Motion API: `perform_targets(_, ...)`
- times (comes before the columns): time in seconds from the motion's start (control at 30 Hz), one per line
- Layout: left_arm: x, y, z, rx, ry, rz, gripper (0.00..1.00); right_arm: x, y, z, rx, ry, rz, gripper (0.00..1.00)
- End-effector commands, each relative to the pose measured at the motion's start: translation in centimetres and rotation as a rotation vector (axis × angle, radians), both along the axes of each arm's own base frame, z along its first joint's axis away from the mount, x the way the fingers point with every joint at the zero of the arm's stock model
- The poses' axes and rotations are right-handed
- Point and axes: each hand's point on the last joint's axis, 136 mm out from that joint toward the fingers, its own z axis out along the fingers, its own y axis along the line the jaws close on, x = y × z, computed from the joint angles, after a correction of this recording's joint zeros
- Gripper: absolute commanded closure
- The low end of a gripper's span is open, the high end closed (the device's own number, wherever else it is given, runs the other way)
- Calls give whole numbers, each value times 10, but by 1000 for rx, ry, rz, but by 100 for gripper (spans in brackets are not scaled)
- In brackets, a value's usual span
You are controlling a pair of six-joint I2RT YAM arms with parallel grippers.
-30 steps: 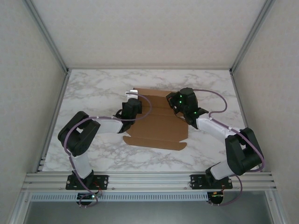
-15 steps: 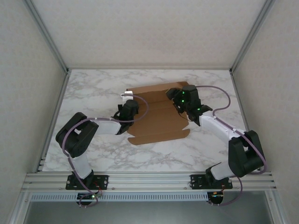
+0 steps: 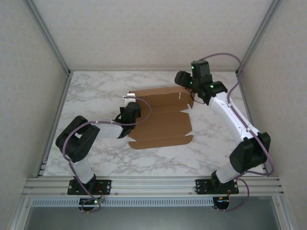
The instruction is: Fold the paper box
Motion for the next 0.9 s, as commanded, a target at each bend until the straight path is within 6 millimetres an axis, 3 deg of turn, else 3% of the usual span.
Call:
perform_targets(0.0, 0, 1, 1, 7, 15, -30, 100, -8, -12, -46, -166, 168, 31, 32)
perform_targets(0.3, -2, -1, 3, 11, 11, -51, 100, 6, -12, -89, -103, 270, 42, 33)
perform_targets(0.5, -2, -4, 4, 6, 4, -66, 100, 10, 15, -89, 115, 259, 165, 33)
perform_targets(0.87, -4, -5, 3, 12, 5, -68, 100, 21, 42, -96, 421, 285, 202, 37)
